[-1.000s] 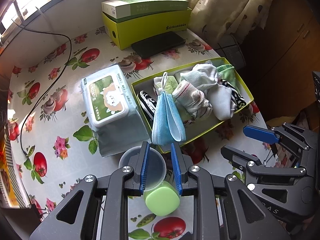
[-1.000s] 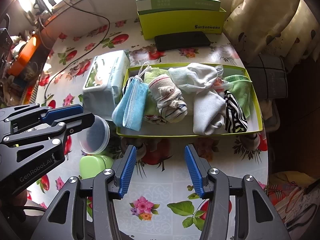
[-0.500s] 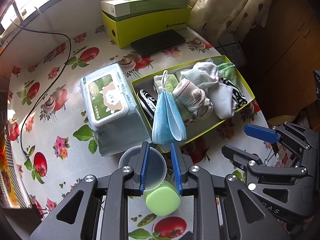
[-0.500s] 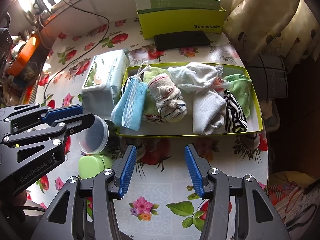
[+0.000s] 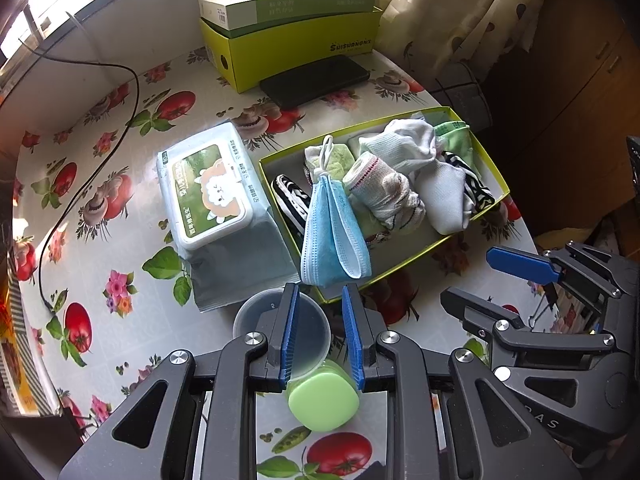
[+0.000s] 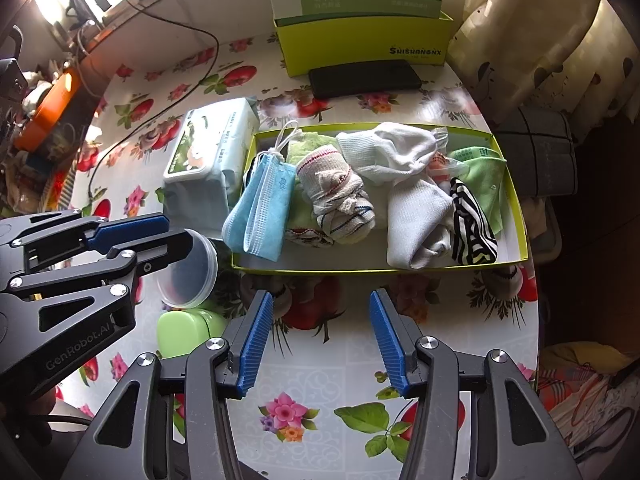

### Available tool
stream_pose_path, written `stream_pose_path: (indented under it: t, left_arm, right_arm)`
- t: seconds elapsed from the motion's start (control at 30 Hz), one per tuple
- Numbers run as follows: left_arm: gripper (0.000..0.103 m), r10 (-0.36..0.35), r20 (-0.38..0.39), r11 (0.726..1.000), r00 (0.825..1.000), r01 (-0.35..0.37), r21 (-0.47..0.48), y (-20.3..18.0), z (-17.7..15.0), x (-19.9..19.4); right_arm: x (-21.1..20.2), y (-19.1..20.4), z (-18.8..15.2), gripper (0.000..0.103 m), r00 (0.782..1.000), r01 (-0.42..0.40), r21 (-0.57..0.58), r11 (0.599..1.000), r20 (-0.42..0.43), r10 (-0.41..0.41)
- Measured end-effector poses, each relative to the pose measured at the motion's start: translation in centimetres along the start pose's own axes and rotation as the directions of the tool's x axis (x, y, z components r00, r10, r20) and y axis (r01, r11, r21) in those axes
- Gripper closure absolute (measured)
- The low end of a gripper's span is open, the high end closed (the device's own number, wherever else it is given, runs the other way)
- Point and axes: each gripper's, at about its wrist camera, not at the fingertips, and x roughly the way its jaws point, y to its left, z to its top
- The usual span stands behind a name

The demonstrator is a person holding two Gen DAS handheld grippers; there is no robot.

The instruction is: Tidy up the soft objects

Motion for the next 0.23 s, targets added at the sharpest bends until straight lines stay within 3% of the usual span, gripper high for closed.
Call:
stream_pose_path:
  t: [0.23]
  left_arm:
    - [0.080,0.001,-0.006,1.000,1.000,-0.001,0.001,-0.11,-0.01,0.18]
  right_arm:
    - [0.05,-0.10,-0.05,0.053,1.000,-0.001,0.000,1.000,-0.001,0.001]
